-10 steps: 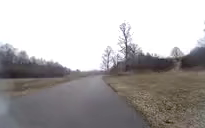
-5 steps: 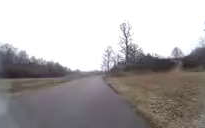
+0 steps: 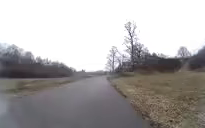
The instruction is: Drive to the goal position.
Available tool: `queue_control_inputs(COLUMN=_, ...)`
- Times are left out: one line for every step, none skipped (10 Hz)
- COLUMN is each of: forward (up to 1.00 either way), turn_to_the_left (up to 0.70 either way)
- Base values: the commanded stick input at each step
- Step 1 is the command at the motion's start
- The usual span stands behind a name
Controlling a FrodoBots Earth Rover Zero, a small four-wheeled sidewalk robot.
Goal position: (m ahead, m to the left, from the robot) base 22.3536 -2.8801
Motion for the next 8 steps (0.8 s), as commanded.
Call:
queue_control_inputs(forward=0.70, turn_to_the_left=0.00)
queue_control_inputs(forward=0.70, turn_to_the_left=0.00)
queue_control_inputs(forward=0.70, turn_to_the_left=0.00)
queue_control_inputs(forward=0.70, turn_to_the_left=0.00)
queue_control_inputs(forward=0.70, turn_to_the_left=0.00)
queue_control_inputs(forward=0.70, turn_to_the_left=0.00)
queue_control_inputs(forward=0.70, turn_to_the_left=0.00)
queue_control_inputs(forward=0.70, turn_to_the_left=0.06)
